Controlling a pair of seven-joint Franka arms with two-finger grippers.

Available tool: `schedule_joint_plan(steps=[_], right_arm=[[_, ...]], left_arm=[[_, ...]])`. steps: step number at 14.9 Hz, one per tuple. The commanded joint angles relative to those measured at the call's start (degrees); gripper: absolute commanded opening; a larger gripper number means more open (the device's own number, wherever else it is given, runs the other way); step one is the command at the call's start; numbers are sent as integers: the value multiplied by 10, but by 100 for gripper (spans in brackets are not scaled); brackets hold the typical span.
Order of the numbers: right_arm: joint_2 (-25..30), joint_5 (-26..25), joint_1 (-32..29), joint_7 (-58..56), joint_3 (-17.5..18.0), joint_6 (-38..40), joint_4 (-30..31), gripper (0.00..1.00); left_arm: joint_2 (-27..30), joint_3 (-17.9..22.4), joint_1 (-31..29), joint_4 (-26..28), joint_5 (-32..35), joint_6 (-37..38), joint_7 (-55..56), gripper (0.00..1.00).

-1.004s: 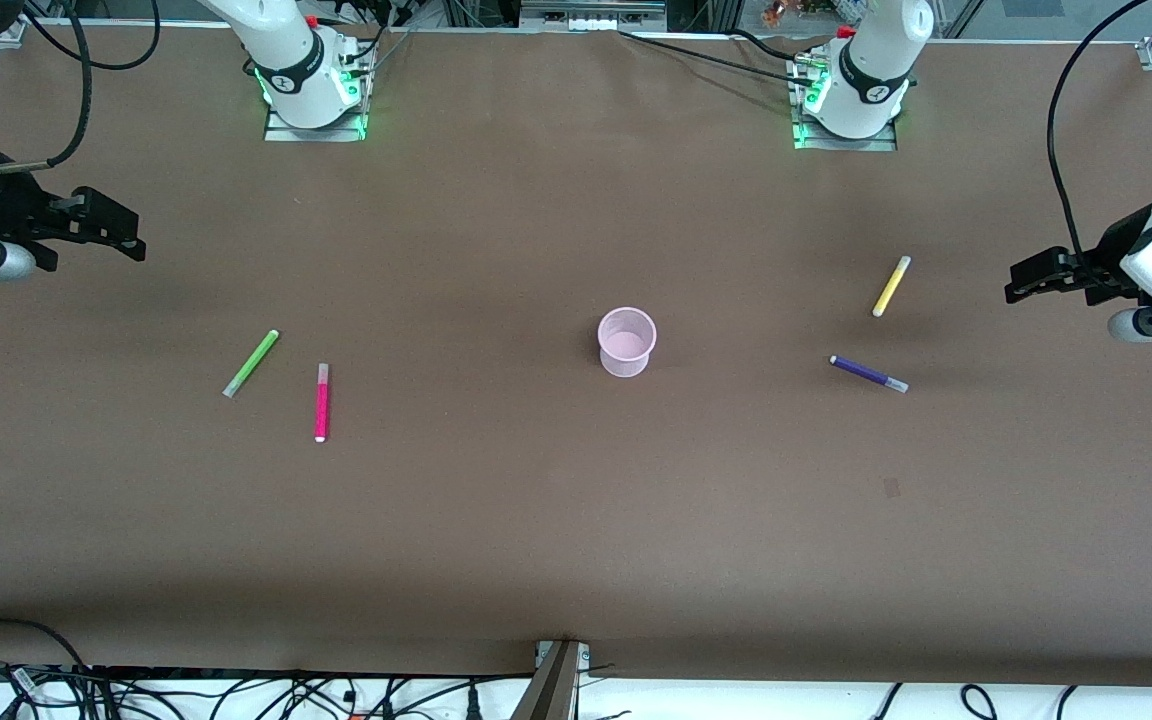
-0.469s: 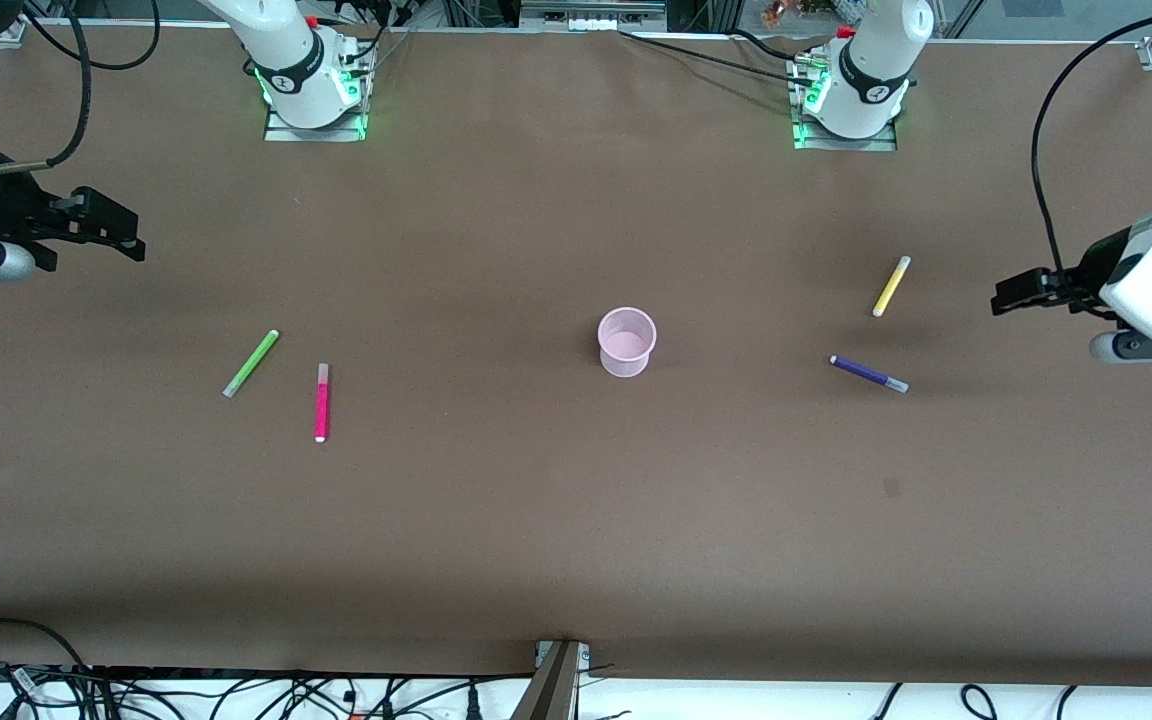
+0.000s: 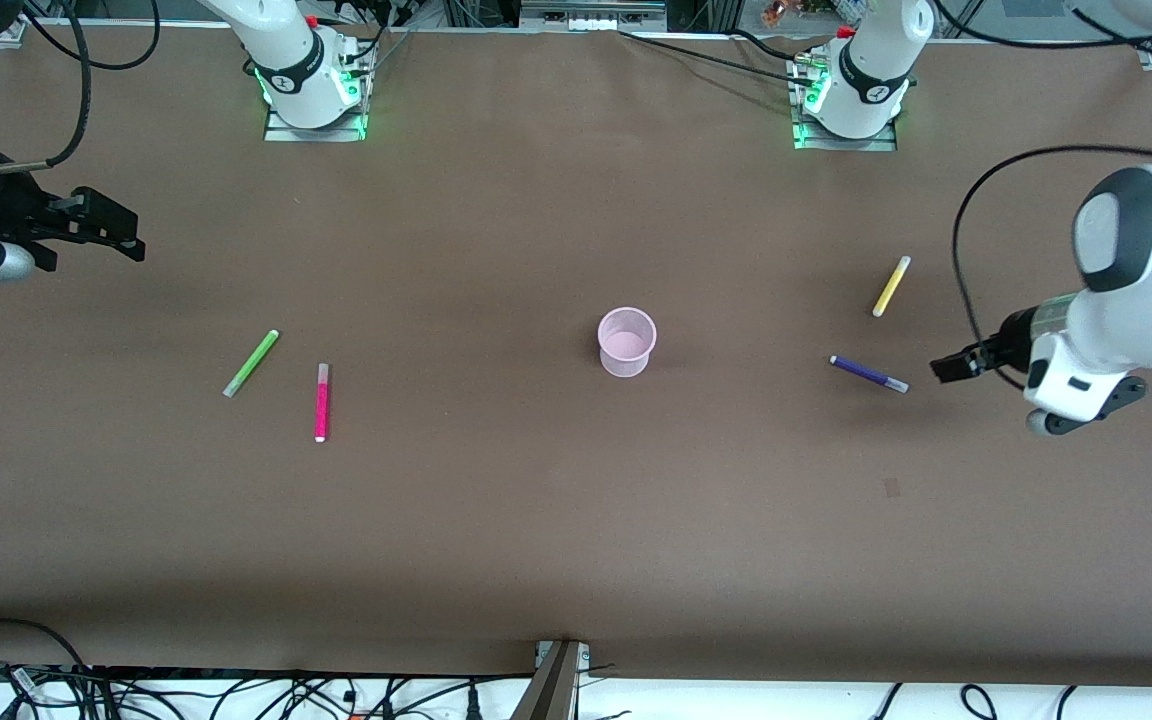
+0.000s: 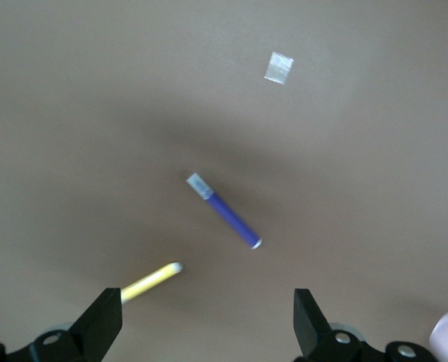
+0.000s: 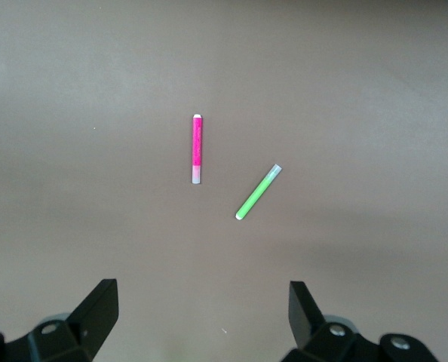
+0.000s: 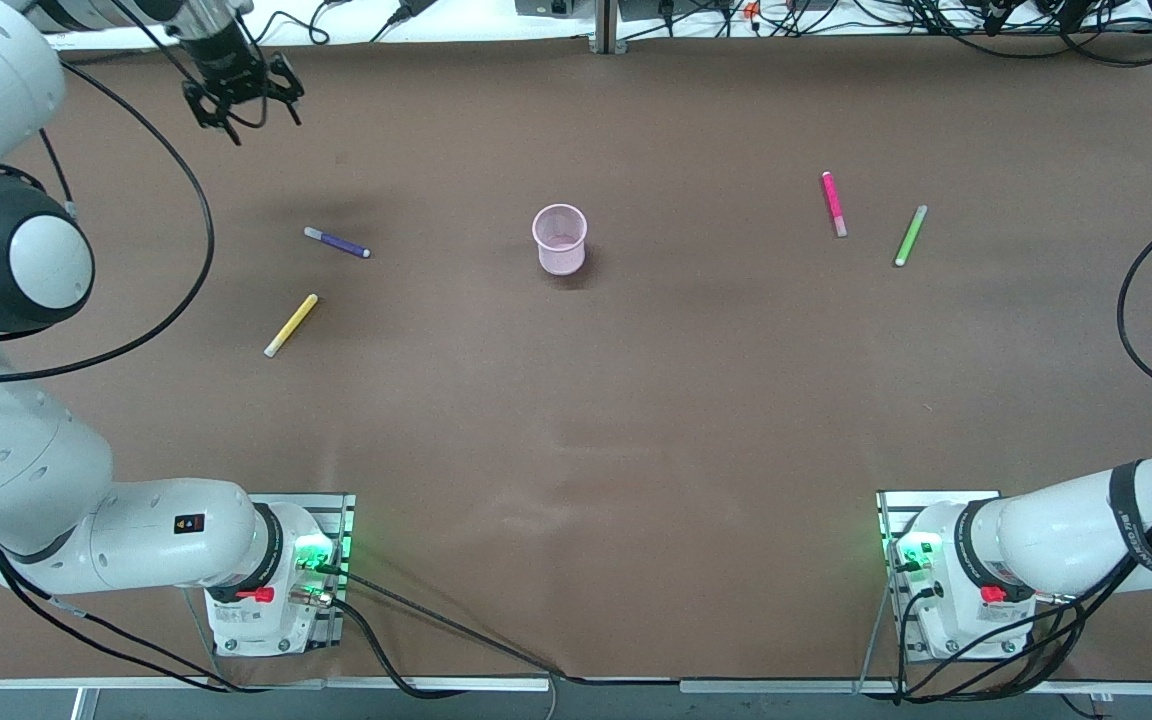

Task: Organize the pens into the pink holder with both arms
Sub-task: 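Move the left gripper down over the purple marker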

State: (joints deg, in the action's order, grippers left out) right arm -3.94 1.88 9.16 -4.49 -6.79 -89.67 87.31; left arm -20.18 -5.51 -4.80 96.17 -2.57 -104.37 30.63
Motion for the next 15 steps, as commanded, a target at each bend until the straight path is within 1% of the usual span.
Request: schedule_joint_plan(steps=[1,4,6,8,10,12,13,14,15], right_arm=[[3,-1,-3,-1,0,-3,-1,100],[0,-17,-3,-1,1,-10,-1,100],[0,-19,-2,4,1,-10,-1,100],[-1,-18,-2,6,1,-11,-1,100],[-11,-16,-4,-1,0,-14,-2,100],[-13,-12,-4,0,0,-14,-1,100],[-14,-12,-4,0,0,-14,-1,100],[-14,-13,-3,0,1,-14,-1,100],[-19,-14,-3,0,1,-14,-1,100]], left_arm=[[5,-3,15,74,-20,-86,110,100],[6,-24,18,160,-20,-199,213,100],[6,-27,20,189,-18,-243,270,100],[1,-27,34,216,-12,-276,301,100],[-2,-26,36,250,-10,-345,328,100],[-19,-25,36,257,-8,-363,328,100],[-23,-26,36,259,5,-366,329,100],[-23,-25,35,270,13,-371,330,100],[-23,-24,31,285,16,-395,329,100]])
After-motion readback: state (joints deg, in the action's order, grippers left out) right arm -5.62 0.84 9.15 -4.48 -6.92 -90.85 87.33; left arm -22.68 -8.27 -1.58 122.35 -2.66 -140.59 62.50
